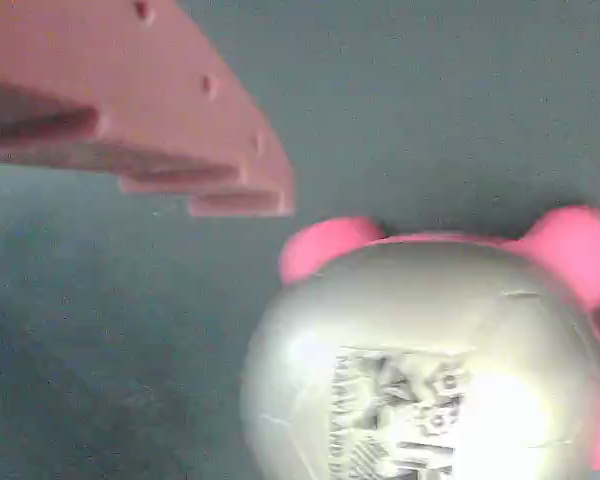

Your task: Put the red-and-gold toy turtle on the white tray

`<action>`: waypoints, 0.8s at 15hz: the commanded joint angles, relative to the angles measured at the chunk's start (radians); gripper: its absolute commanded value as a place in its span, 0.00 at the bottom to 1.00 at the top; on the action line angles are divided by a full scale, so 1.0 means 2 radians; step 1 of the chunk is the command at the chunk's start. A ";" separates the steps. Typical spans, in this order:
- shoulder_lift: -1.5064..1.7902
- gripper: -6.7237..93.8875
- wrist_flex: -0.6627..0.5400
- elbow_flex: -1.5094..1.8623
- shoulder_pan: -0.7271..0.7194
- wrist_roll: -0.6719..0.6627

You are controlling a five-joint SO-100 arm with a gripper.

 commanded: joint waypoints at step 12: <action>0.000 0.74 -0.123 0.127 0.005 0.018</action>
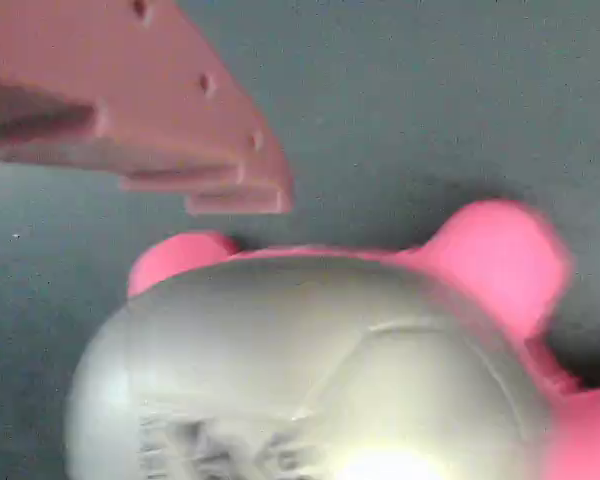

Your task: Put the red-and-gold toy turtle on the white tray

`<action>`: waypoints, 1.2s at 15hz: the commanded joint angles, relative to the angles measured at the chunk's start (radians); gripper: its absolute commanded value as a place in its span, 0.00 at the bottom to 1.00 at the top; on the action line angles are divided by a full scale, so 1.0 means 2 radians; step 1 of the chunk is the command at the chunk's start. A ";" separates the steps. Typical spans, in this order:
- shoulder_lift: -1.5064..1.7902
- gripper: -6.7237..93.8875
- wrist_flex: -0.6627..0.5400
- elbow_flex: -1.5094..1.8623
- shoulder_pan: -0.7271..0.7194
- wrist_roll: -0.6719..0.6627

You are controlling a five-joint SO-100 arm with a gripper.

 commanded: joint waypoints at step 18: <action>-0.043 0.57 -0.088 0.035 -0.017 0.014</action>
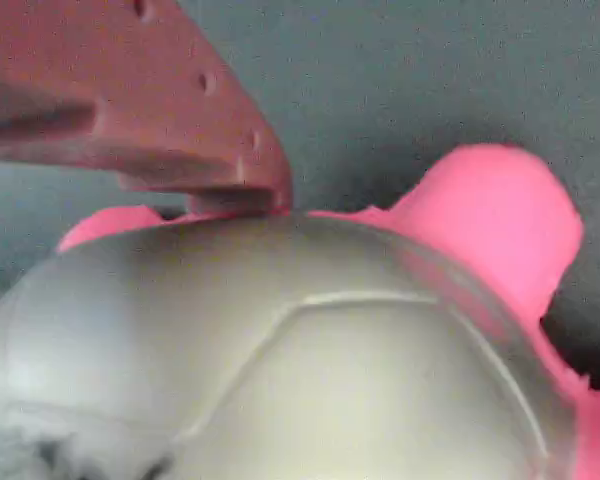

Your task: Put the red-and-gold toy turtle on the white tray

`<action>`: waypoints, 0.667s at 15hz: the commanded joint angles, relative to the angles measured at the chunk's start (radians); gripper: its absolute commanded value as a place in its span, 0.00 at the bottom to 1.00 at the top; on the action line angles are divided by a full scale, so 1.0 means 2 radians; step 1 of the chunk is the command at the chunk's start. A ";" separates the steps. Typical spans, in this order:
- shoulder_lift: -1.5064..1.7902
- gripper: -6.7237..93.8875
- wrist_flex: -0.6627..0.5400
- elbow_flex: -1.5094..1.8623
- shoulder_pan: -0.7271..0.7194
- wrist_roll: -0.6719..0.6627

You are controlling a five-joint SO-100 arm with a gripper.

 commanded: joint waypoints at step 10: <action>0.018 0.07 0.032 -0.053 -0.018 0.071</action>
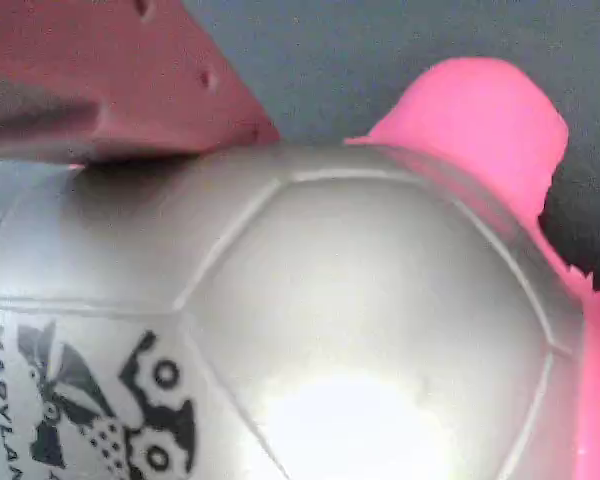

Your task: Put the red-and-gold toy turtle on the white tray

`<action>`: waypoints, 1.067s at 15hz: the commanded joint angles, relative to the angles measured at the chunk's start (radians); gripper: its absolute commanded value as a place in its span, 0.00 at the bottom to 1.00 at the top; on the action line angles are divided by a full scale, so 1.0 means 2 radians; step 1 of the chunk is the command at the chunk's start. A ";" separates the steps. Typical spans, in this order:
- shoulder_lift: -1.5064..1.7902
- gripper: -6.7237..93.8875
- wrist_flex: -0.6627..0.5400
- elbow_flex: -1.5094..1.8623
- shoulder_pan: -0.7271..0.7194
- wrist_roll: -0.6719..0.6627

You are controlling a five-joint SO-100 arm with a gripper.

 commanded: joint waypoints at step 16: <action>0.048 0.07 0.233 -0.306 -0.120 0.255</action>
